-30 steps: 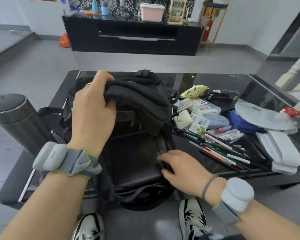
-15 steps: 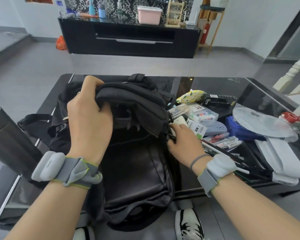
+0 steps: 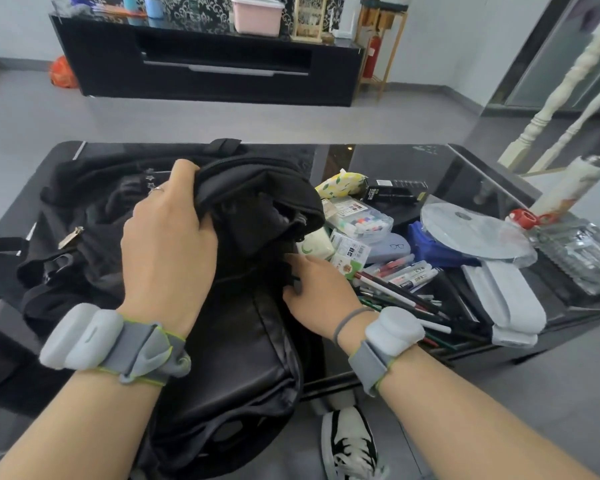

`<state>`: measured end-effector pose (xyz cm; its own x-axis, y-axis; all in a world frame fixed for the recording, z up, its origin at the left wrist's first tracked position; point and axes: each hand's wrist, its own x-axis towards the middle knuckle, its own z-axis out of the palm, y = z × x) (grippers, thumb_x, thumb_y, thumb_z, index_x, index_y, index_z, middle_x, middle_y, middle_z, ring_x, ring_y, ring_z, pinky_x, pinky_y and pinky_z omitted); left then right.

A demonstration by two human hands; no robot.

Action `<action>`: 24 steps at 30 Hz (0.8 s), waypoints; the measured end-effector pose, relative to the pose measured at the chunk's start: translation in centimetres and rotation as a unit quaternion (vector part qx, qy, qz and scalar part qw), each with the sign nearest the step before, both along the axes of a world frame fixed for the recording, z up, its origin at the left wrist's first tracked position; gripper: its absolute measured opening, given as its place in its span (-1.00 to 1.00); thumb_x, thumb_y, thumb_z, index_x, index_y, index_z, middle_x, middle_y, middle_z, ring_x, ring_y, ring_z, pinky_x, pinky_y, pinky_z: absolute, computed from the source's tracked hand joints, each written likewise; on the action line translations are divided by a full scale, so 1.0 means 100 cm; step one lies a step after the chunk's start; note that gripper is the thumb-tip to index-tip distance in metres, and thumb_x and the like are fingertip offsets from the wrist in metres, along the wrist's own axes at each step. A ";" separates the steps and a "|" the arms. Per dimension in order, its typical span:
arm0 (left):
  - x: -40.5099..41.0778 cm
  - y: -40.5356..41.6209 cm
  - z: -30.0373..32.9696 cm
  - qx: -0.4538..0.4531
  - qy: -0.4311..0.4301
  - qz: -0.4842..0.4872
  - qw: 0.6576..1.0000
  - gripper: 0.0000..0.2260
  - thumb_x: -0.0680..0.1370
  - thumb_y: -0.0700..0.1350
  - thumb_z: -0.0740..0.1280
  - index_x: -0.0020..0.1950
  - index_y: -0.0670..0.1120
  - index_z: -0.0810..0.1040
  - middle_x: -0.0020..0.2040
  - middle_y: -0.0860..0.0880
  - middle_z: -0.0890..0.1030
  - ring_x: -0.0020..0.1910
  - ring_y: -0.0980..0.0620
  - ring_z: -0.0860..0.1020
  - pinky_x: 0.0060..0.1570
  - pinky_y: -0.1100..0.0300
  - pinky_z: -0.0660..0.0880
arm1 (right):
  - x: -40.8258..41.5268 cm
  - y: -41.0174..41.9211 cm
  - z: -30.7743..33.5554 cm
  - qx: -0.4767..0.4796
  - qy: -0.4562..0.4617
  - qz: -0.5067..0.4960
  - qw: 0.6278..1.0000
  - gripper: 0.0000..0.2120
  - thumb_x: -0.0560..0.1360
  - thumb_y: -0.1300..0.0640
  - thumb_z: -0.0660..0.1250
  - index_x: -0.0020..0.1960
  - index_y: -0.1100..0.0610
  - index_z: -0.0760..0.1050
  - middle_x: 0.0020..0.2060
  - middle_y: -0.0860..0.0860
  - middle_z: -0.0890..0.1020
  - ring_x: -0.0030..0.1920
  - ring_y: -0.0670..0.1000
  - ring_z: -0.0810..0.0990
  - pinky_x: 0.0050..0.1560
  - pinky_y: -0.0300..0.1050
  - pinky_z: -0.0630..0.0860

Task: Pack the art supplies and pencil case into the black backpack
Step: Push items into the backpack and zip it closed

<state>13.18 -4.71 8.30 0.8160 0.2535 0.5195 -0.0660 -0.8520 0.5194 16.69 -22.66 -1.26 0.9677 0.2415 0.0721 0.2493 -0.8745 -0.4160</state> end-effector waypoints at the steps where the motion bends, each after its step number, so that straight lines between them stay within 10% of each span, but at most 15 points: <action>1: 0.001 -0.002 -0.002 0.014 0.011 -0.001 1.000 -0.84 0.55 -0.27 0.25 0.11 -0.12 0.39 -0.15 -0.06 0.45 -0.20 -0.13 0.31 -0.18 -0.03 0.26 | -0.002 -0.001 0.001 -0.008 -0.005 0.001 1.000 -0.50 0.46 0.09 0.29 0.39 0.09 0.42 0.10 0.14 0.57 0.16 0.25 0.53 0.10 0.08 0.54; 14: -0.002 -0.026 -0.030 0.128 0.174 -0.027 0.976 -0.78 0.51 -0.21 0.27 0.15 -0.12 0.43 -0.22 -0.16 0.40 -0.22 -0.31 0.44 -0.21 -0.05 0.36 | -0.014 -0.031 0.012 -0.097 -0.065 -0.010 0.993 -0.66 0.42 0.05 0.30 0.17 0.08 0.56 0.00 0.13 0.61 0.06 0.26 0.56 0.01 0.01 0.50; 24: 0.005 -0.042 -0.037 0.136 0.164 -0.048 0.976 -0.83 0.51 -0.22 0.26 0.10 -0.16 0.43 -0.24 -0.23 0.44 -0.29 -0.26 0.40 -0.24 -0.07 0.40 | -0.003 -0.191 0.011 -0.181 -0.046 -0.340 0.922 -0.55 0.50 0.04 0.25 0.38 0.01 0.34 0.25 0.16 0.46 0.30 0.25 0.38 0.31 0.20 0.29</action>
<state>13.68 -8.88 4.59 0.9631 0.0564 0.2631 -0.0208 -0.9592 0.2820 16.42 -41.78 -0.13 0.8981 -0.3946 0.1945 -0.3884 -0.9188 -0.0706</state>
